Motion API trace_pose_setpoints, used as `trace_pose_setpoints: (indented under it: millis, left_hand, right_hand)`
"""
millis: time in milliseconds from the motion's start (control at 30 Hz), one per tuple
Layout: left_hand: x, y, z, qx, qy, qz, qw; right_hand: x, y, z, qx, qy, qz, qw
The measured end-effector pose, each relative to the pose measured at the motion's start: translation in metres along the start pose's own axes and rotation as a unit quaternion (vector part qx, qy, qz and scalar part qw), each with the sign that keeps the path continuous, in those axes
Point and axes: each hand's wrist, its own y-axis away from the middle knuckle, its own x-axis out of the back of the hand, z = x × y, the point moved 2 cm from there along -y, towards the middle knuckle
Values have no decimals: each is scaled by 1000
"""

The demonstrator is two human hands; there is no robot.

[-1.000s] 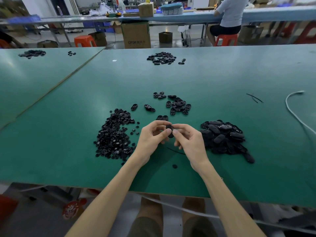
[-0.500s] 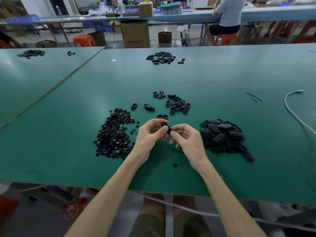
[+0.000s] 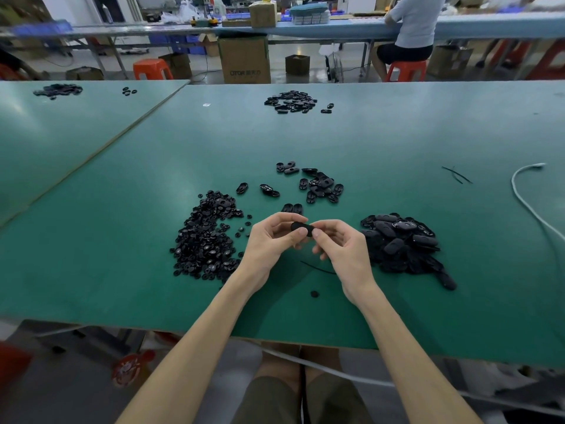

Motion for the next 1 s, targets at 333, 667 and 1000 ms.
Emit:
trace_pose_setpoints:
  millis: [333,667,1000]
  left_hand:
    - [-3,2,2,3,5,9,1000]
    - [-4,2,2,0,-21,10,1000]
    - [-3,0,1,-6,-31,-9,999]
  right_hand:
    - [3,-1,4,0,3,26,1000]
    - [4,-1,4,0,0,28,1000]
    - [3,-2,2,9,-27,35,999]
